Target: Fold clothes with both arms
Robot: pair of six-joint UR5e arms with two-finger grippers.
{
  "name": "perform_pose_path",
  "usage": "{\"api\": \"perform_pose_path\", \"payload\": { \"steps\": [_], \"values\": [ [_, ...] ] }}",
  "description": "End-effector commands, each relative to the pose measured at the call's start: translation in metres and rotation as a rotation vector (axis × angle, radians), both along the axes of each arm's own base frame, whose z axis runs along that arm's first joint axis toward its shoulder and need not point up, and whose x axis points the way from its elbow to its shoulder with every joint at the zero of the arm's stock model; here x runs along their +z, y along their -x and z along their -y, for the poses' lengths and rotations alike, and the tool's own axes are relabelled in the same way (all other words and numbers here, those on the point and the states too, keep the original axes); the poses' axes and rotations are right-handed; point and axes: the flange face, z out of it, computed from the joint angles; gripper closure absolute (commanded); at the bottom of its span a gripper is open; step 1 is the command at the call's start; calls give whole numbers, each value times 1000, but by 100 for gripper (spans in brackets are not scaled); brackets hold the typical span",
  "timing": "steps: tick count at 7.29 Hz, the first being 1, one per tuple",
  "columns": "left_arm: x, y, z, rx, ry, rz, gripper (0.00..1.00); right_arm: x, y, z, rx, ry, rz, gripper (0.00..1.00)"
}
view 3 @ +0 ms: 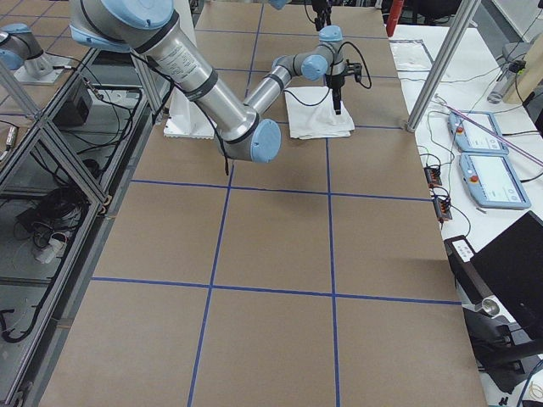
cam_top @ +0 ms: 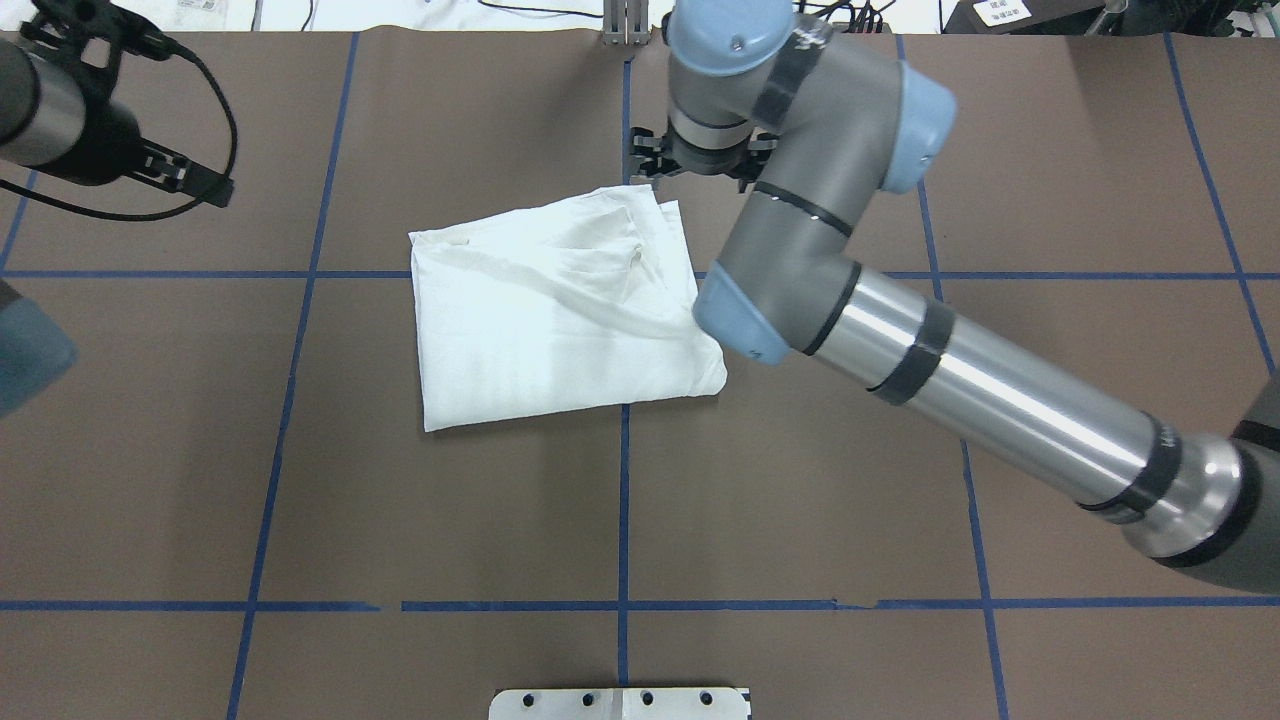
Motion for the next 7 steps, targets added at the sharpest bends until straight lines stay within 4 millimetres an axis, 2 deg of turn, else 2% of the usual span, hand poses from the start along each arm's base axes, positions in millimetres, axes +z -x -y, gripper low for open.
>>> {"api": "perform_pose_path", "payload": {
  "steps": [1,2,3,4,5,7],
  "values": [
    [83,166,-17,46,1,39,0,79,-184,-11,-190,-50,10,0],
    [123,209,-53,15,82,-38,0,136,-246,-9,-232,-44,7,0],
    [157,235,-82,-42,155,-49,0,194,-304,-14,-260,-43,-10,0],
    [223,237,-105,-47,286,-37,0,255,-361,-25,-318,-71,-57,0],
    [236,245,-110,-61,308,-35,0,306,-414,-41,-339,-69,-85,0],
    [250,247,-114,-63,345,-43,0,406,-474,-108,-376,7,-116,0]
  ]
}}
